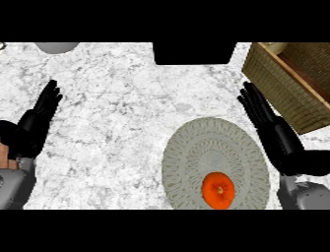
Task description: Pick the squash from the placemat and place it in the basket
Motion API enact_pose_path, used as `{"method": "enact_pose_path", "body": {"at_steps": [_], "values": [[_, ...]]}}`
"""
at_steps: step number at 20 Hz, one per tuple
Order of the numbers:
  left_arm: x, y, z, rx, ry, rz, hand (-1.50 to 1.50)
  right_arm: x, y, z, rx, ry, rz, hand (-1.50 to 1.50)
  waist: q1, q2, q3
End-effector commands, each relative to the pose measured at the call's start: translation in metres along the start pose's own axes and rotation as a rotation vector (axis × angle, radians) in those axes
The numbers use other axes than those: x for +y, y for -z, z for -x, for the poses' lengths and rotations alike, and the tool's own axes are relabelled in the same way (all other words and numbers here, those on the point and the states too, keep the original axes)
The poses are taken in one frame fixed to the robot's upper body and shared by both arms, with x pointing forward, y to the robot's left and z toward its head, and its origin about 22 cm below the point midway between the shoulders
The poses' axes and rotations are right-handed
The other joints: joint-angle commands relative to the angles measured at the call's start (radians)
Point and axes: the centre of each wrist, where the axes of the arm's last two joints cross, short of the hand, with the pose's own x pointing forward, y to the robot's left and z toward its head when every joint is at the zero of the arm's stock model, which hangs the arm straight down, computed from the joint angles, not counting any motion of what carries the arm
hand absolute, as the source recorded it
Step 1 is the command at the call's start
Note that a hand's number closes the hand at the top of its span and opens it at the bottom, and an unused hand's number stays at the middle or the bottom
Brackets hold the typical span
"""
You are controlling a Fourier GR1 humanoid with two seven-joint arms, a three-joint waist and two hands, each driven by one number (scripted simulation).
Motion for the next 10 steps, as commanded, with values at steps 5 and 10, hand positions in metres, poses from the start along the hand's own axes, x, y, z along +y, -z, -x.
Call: {"method": "enact_pose_path", "body": {"at_steps": [5,10], "values": [[-0.016,-0.027,-0.002,-0.06,-0.106,-0.108,0.0,0.002,-0.068,-0.038,-0.053,-0.107,0.34,1.5,-0.031,-0.022,-0.011],[-0.053,-0.042,-0.002,-0.047,-0.195,-0.055,0.0,0.092,-0.083,-0.015,-0.078,-0.316,0.146,-1.5,0.007,-0.017,-0.014]]}}
